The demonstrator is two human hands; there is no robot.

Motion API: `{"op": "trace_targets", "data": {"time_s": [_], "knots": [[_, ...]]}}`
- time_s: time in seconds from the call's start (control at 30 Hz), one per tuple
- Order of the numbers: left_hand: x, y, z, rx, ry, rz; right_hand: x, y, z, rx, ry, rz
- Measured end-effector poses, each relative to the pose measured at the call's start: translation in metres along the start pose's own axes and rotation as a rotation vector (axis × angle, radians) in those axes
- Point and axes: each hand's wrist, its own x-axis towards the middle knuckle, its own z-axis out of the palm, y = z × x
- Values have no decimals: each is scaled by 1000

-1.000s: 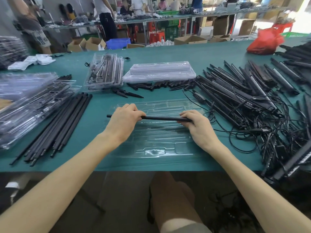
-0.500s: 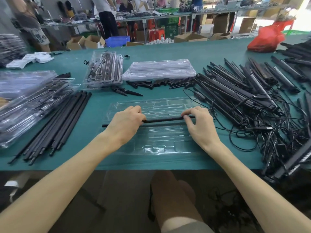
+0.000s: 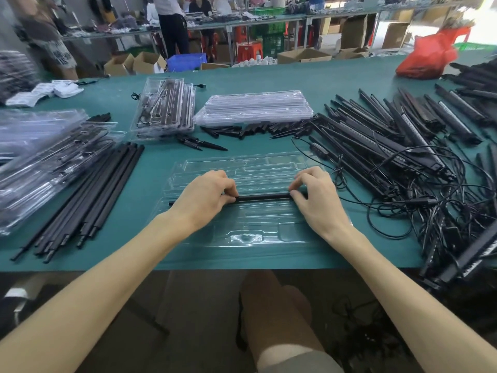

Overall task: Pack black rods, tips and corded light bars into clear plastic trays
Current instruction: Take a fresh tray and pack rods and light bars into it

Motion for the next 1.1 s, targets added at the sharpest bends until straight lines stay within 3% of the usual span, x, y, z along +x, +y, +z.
{"op": "trace_targets", "data": {"time_s": [0.4,0.83,0.93,1.03,1.1], "knots": [[2,3,-5,97,15,31,0,-3,-2,11,-14,18],[-11,28,-1,387,33,87,5,-15,-13,-176,-102,-26],[-28,36,12,464,100,90,17,-13,-25,-112,4,34],[-35,35,19,334,202,59,29,-2,-40,-214,101,101],[-33,34,20,237,236,22,34,7,-45,-361,41,191]]}}
